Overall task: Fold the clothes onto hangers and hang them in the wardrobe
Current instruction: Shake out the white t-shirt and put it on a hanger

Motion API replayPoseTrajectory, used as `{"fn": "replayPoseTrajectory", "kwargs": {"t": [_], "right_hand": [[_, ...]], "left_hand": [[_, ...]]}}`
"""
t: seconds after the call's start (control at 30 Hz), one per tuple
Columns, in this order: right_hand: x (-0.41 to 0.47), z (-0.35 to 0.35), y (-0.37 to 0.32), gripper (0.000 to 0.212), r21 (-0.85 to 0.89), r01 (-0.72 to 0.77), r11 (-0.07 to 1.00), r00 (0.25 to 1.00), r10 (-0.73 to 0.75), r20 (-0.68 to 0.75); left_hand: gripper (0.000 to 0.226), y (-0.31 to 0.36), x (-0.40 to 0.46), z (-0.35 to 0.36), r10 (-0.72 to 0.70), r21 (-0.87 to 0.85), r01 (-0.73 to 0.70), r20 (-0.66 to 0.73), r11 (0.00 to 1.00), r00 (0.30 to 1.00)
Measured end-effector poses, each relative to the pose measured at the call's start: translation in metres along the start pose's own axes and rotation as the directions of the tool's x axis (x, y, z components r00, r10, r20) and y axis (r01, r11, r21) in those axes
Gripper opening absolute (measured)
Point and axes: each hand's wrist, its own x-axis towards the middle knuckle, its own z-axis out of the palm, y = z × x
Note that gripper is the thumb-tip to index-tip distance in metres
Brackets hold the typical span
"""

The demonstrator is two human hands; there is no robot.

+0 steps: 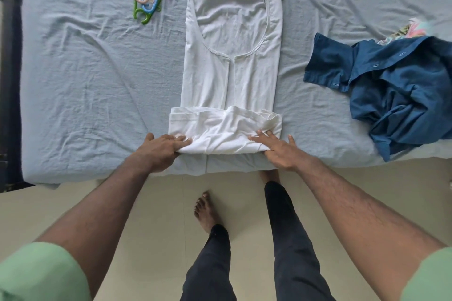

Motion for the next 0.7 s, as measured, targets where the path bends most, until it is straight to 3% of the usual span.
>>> {"fn": "replayPoseTrajectory", "kwargs": {"t": [0.17, 0.2, 0.27, 0.37, 0.43, 0.5, 0.57, 0.7], "right_hand": [[-0.023, -0.017, -0.029, 0.022, -0.038, -0.067, 0.997, 0.945, 0.075, 0.317], [-0.025, -0.017, -0.033, 0.019, -0.036, -0.081, 0.996, 0.933, 0.089, 0.349], [-0.025, -0.023, -0.04, 0.036, 0.002, -0.096, 0.995, 0.937, 0.089, 0.339], [-0.023, -0.045, -0.046, 0.031, 0.206, -0.058, 0.977, 0.984, 0.021, 0.179], [-0.017, -0.062, -0.042, 0.022, 0.364, -0.013, 0.931, 0.999, 0.03, -0.039], [-0.004, -0.08, -0.036, 0.015, 0.463, 0.06, 0.884, 0.95, 0.092, -0.3], [0.012, -0.101, -0.034, 0.01, 0.52, 0.118, 0.846, 0.863, 0.172, -0.476], [0.036, -0.145, -0.034, 0.017, 0.613, 0.208, 0.762, 0.75, 0.278, -0.6]], "left_hand": [[0.04, -0.001, -0.025, -0.017, -0.053, -0.001, 0.057, 0.366, 0.998, 0.929], [0.04, -0.001, -0.029, -0.02, -0.045, -0.039, 0.066, 0.407, 0.997, 0.913], [0.034, -0.006, -0.036, -0.034, 0.014, -0.179, 0.066, 0.414, 0.982, 0.91], [0.021, -0.019, -0.037, -0.067, 0.085, -0.5, 0.031, 0.207, 0.865, 0.975], [0.016, -0.025, -0.031, -0.09, 0.031, -0.682, -0.035, -0.018, 0.731, 0.999], [0.009, -0.027, -0.019, -0.11, -0.08, -0.798, -0.124, -0.211, 0.59, 0.974], [0.014, -0.025, 0.0, -0.129, -0.194, -0.834, -0.201, -0.341, 0.513, 0.92], [0.006, -0.017, 0.049, -0.161, -0.4, -0.887, -0.253, -0.408, 0.386, 0.821]]}}
